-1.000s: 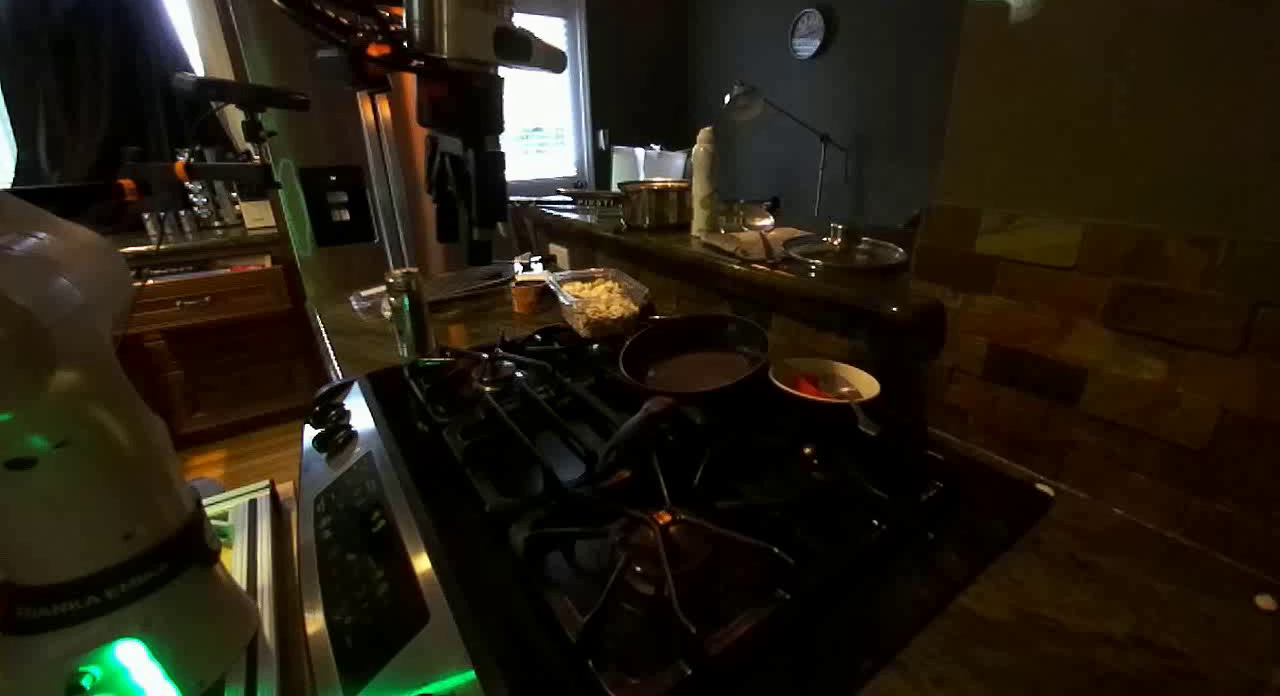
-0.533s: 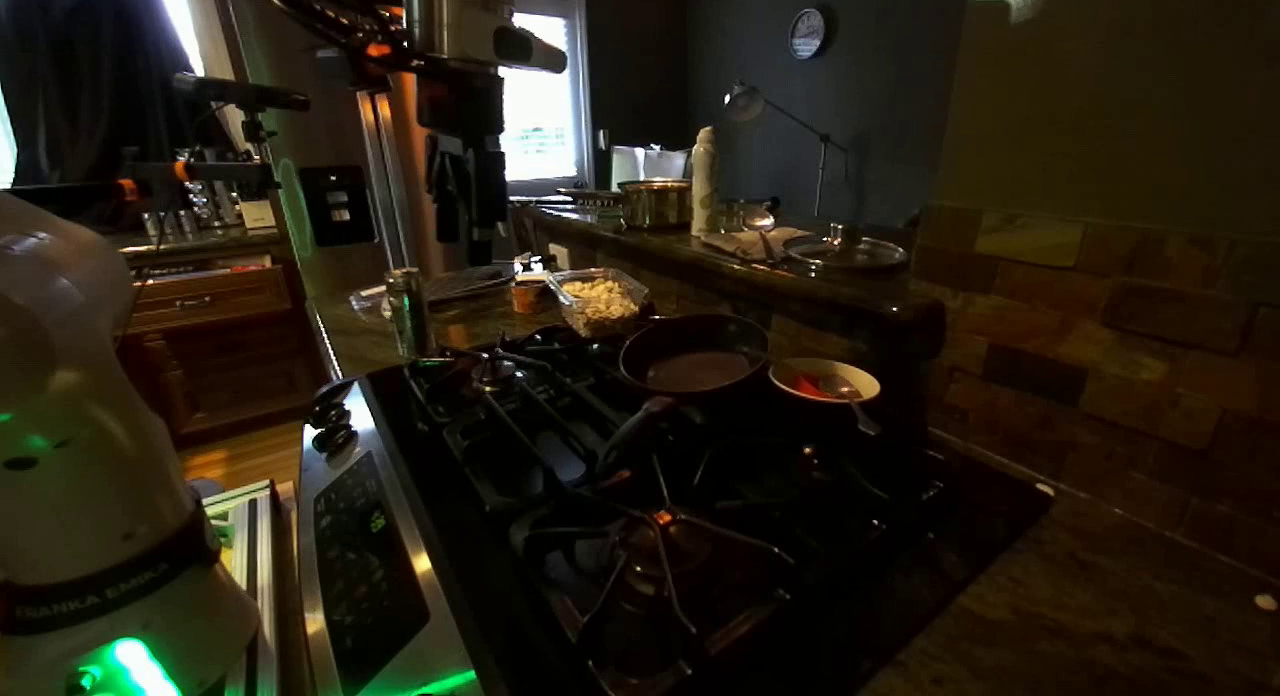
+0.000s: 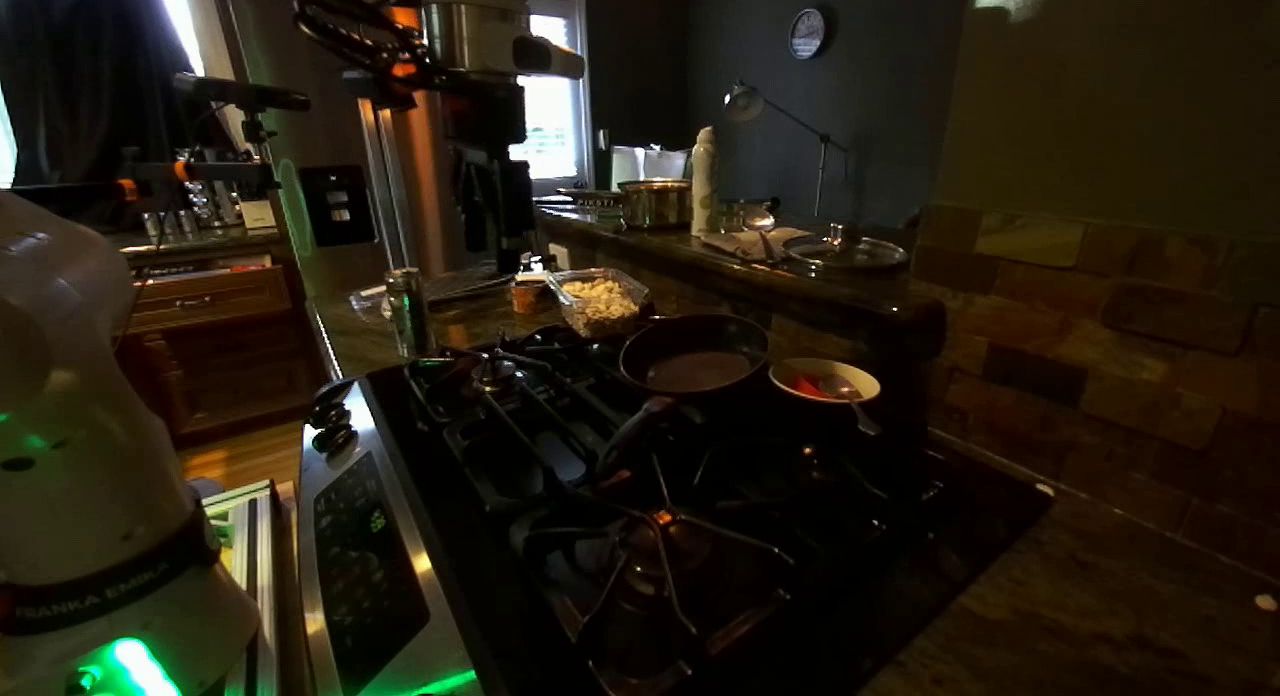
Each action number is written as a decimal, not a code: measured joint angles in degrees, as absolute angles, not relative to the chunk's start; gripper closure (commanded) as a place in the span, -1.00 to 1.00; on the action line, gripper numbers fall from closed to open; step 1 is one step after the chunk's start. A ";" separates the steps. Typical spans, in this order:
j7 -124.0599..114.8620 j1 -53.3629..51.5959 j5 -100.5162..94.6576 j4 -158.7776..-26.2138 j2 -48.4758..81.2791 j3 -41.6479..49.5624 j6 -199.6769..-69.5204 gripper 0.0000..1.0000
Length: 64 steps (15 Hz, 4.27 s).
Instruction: Remove the pan from the stove and put it on the counter
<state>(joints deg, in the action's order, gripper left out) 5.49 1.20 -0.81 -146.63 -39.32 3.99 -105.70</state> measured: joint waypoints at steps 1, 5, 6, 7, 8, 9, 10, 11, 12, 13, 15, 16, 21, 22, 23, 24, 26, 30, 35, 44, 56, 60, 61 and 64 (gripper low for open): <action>5.96 1.56 -1.69 -147.36 -37.89 4.18 -109.37 -1.00; 9.56 2.52 -4.26 -149.48 -29.54 6.21 -122.21 -1.00; 11.11 2.59 -4.33 -149.46 -27.25 6.94 -124.07 -1.00; 13.58 2.47 -3.86 -149.27 -24.99 7.95 -124.86 -1.00; 15.74 2.39 -3.45 -148.85 -22.91 8.94 -125.06 -1.00; 17.03 2.39 -3.26 -148.38 -21.33 9.59 -125.22 -1.00; 17.58 2.38 -3.18 -147.97 -20.40 9.89 -125.26 -1.00; 17.82 2.36 -3.15 -147.63 -19.96 9.91 -125.26 -1.00; 17.83 2.39 -3.15 -147.49 -19.87 9.84 -125.26 -1.00; 18.18 2.38 -3.15 -147.48 -19.88 9.81 -126.01 -1.00; 21.09 2.27 -3.95 -147.83 -19.59 9.75 -130.37 -1.00; 22.56 2.25 -4.63 -148.13 -19.08 9.74 -132.95 -1.00; 30.24 2.17 -4.06 -149.37 -14.12 10.56 -144.58 -1.00; 31.58 2.12 -2.94 -149.45 -12.95 10.84 -146.37 -1.00; 32.84 1.99 -1.48 -149.54 -11.87 11.04 -148.00 -1.00; 33.95 1.81 -0.06 -149.64 -10.89 11.14 -149.51 -1.00; 35.67 1.31 2.67 -149.78 -9.03 11.14 -151.56 -1.00; 38.46 0.64 7.59 -149.92 -6.13 10.94 -153.93 -0.84; 39.48 0.76 10.08 -149.91 -3.93 10.62 -156.68 -0.02; 39.38 1.41 9.90 -149.87 -3.86 9.87 -158.11 0.56; 38.42 1.15 10.18 -150.40 -19.62 10.47 -148.74 0.56; 38.41 0.37 11.12 -151.13 -24.25 12.68 -148.40 0.56; 38.41 0.05 11.44 -151.47 -25.26 13.22 -148.40 0.56; 38.40 -0.86 11.76 -152.57 -27.27 14.40 -148.40 0.42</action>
